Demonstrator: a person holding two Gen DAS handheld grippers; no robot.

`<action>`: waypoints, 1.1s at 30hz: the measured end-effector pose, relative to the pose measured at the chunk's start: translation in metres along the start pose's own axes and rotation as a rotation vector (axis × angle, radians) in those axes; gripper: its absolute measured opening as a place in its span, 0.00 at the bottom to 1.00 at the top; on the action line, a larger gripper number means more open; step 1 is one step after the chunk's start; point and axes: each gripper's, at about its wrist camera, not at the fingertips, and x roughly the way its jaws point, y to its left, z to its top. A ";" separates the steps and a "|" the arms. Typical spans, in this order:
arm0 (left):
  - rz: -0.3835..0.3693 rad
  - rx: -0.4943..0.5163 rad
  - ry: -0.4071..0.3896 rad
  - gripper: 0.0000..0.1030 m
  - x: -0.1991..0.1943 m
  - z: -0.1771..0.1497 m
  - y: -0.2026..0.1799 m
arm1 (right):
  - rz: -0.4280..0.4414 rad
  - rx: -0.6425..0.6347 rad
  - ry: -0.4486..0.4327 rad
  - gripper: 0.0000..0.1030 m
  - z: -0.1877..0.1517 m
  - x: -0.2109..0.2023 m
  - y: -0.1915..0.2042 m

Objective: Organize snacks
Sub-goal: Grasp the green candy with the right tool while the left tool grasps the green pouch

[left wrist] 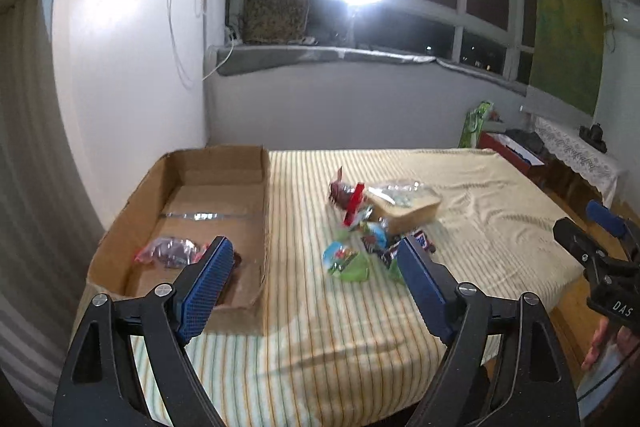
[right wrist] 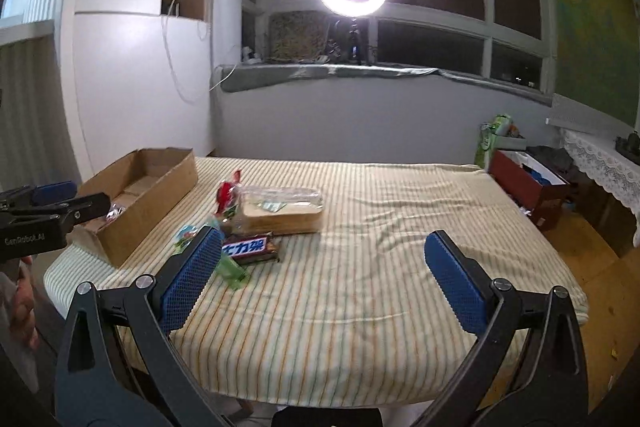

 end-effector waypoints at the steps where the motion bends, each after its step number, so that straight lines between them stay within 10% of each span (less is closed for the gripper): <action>1: -0.004 -0.008 0.001 0.82 0.000 -0.001 0.000 | 0.012 -0.013 0.008 1.00 -0.002 0.003 0.003; 12: -0.090 -0.008 0.155 0.82 0.044 -0.053 -0.020 | 0.137 -0.075 0.236 1.00 -0.061 0.064 0.013; 21: -0.111 -0.034 0.176 0.81 0.071 -0.046 -0.014 | 0.237 -0.156 0.240 1.00 -0.058 0.093 0.023; 30: -0.146 -0.089 0.227 0.81 0.115 -0.025 -0.007 | 0.325 -0.311 0.306 0.90 -0.042 0.138 0.057; 33: -0.159 -0.095 0.249 0.81 0.129 -0.024 -0.006 | 0.336 -0.319 0.318 0.73 -0.042 0.151 0.067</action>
